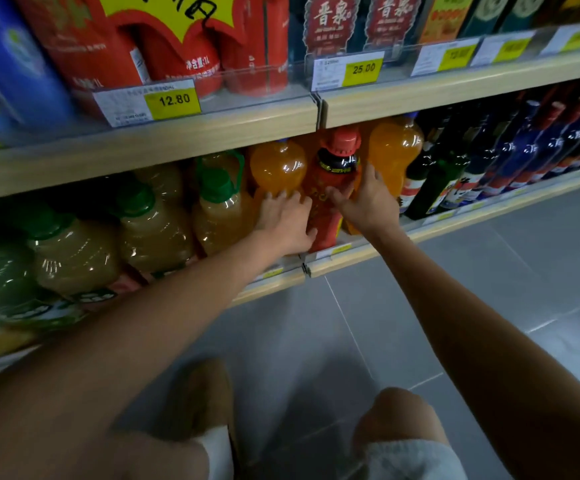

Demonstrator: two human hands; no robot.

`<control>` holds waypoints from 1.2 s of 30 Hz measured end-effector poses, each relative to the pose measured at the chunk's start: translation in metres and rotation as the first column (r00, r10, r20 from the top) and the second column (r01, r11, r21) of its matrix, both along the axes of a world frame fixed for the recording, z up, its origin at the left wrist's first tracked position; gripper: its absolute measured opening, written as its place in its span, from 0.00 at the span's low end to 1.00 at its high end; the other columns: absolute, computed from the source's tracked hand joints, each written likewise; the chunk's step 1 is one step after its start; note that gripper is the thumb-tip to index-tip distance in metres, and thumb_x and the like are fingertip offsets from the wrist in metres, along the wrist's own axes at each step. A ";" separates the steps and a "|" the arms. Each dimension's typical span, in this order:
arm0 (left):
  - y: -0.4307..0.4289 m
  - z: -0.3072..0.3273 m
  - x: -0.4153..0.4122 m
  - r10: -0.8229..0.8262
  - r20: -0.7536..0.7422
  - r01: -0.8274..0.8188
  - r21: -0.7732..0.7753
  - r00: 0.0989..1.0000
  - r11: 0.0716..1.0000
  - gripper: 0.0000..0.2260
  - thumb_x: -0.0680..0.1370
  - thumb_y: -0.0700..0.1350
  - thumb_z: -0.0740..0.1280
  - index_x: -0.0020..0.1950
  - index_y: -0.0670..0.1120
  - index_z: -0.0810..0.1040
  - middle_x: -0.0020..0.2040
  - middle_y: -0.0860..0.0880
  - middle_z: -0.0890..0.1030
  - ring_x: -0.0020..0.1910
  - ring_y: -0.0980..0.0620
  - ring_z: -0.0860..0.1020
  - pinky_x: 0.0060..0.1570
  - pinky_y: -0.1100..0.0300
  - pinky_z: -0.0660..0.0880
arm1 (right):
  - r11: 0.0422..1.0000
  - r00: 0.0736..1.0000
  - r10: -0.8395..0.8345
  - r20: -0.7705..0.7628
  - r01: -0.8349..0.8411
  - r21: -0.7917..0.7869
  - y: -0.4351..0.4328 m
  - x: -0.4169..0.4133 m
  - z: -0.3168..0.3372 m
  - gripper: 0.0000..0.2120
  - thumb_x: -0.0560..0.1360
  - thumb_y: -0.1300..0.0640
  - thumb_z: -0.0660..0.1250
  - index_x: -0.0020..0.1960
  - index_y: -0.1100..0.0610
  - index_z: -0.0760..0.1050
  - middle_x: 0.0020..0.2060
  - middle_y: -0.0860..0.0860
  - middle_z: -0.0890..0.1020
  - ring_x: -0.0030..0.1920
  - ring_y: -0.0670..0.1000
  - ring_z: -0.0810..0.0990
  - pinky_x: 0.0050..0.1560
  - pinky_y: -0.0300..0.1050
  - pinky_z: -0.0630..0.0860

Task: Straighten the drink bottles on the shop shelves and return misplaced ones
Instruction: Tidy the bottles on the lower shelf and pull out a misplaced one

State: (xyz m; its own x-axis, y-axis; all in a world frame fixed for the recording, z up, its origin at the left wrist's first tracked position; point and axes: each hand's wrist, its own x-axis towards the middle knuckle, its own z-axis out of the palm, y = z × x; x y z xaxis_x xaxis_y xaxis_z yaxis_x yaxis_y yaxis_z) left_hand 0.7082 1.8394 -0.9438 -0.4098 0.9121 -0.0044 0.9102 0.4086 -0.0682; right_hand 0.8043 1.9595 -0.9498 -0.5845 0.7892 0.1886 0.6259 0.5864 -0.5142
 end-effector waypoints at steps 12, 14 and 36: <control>-0.002 -0.017 -0.027 -0.088 0.089 0.075 0.140 0.992 0.987 0.24 0.75 0.57 0.62 0.67 0.48 0.68 0.62 0.47 0.74 0.62 0.45 0.71 0.59 0.49 0.66 | 0.991 0.951 -0.069 -0.302 0.031 -0.128 0.008 -0.034 -0.021 0.44 0.65 0.50 0.77 0.71 0.63 0.58 0.63 0.60 0.70 0.62 0.58 0.72 0.53 0.42 0.69; -0.001 -0.019 -0.022 -0.046 0.144 0.028 0.120 0.989 0.992 0.27 0.74 0.58 0.63 0.70 0.48 0.64 0.65 0.47 0.72 0.64 0.43 0.70 0.60 0.48 0.66 | 0.992 0.941 -0.063 -0.333 0.022 -0.126 0.001 -0.024 -0.022 0.44 0.64 0.51 0.78 0.70 0.64 0.58 0.63 0.60 0.70 0.62 0.57 0.71 0.55 0.38 0.68; -0.030 0.045 0.061 -0.002 0.654 -0.063 0.076 0.756 0.995 0.48 0.68 0.65 0.69 0.77 0.51 0.45 0.77 0.47 0.56 0.74 0.45 0.60 0.70 0.49 0.63 | 0.949 0.849 -0.244 -0.468 0.108 -0.297 -0.053 0.100 0.053 0.39 0.58 0.38 0.76 0.64 0.49 0.67 0.56 0.46 0.80 0.56 0.48 0.79 0.56 0.54 0.76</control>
